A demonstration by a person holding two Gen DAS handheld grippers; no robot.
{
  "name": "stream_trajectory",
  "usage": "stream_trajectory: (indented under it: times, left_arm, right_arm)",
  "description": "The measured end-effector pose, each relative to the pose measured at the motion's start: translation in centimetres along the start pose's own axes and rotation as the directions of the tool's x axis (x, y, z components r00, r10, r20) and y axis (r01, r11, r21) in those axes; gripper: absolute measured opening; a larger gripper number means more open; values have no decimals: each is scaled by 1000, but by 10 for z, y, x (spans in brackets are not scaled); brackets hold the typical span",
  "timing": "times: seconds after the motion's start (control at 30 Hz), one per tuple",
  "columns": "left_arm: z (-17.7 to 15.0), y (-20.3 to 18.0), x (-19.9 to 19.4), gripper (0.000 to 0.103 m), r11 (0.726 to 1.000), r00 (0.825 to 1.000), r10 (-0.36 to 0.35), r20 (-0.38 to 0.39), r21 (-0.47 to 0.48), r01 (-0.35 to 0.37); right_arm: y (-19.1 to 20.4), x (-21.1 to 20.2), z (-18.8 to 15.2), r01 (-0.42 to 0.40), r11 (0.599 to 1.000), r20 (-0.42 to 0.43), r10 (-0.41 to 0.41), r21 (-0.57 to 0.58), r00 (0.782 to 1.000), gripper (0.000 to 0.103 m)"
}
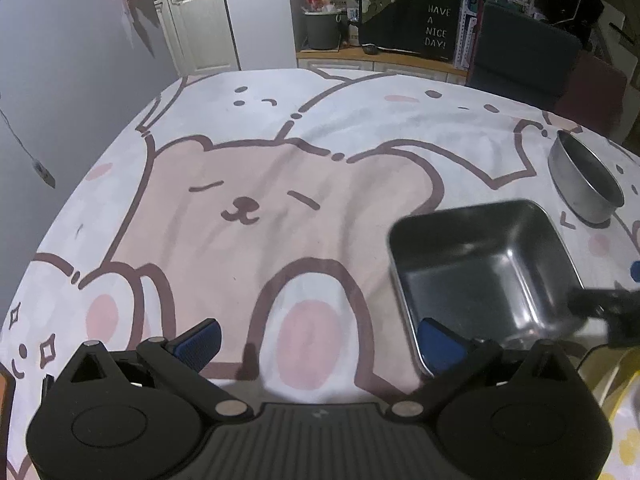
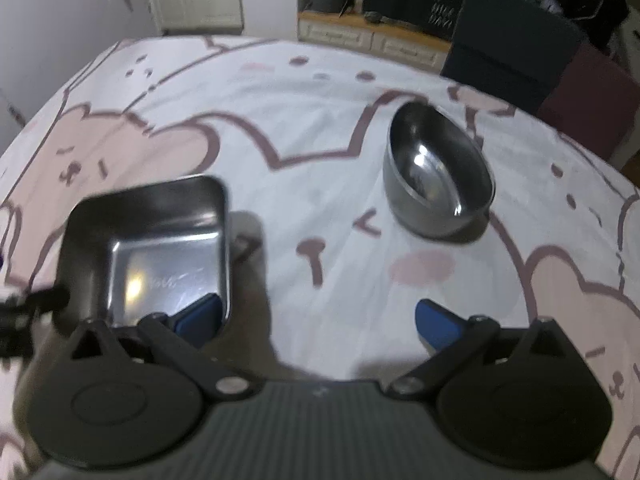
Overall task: Organize plates and bowls
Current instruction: 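Move both tools to the rims of the larger steel tray, then close both tools on opposite rims of the larger steel tray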
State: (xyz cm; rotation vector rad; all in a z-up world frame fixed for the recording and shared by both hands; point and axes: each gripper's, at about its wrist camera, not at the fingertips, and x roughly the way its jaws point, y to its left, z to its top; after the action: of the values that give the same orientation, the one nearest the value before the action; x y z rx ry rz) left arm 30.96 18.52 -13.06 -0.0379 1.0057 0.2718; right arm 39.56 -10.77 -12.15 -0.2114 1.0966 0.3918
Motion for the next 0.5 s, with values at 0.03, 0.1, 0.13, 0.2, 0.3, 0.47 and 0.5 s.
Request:
stream_trajectory:
  times: [0.03,0.1,0.13,0.2,0.3,0.47,0.5]
  left_arm:
    - [0,1,0,101,1000,1000,-3,1,-3,3]
    - [1,2,0,95,999,1000,-22,-2,-24,22]
    - [1,3,1,92,999,999,-40,-7,-38,39]
    - [1,2,1,77,996,997,-72,-17,-59,71]
    - [1,-3,2,57,991,993,-111,-28,-77,109]
    - [2,-11,5,31,984,986,-162,-36,-86,159]
    - [2,-12,6,25,980,984,-176,-38,-97,172]
  right_arm:
    - [-1,-2,-2,-10,1000,-9,10,-4,1000,102]
    - [-2,-5,-4,-30,1000,-9,30,-5,1000,101]
    - [-4,-6,-5,-46,999,-2,46,1,999,96]
    - [-6,-7,-6,-82,996,7,82,19,997,86]
    - [-5,-7,-5,-139,989,20,139,41,990,66]
    - [1,-1,0,-217,975,38,215,52,976,29]
    - [2,0,0,-231,972,44,229,53,973,22]
